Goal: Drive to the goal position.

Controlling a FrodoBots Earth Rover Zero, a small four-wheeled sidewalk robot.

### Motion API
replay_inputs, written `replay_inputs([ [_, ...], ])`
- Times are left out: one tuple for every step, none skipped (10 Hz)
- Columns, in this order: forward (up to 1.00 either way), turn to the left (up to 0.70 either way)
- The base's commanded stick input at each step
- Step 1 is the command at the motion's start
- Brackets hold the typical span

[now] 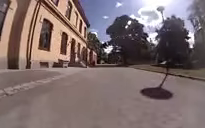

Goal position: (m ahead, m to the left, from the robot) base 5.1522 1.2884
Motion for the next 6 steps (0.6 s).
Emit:
replay_inputs([
  [0.85,0.00],
  [0.85,0.00],
  [0.85,0.00],
  [0.85,0.00],
  [0.85,0.00],
  [0.85,0.00],
])
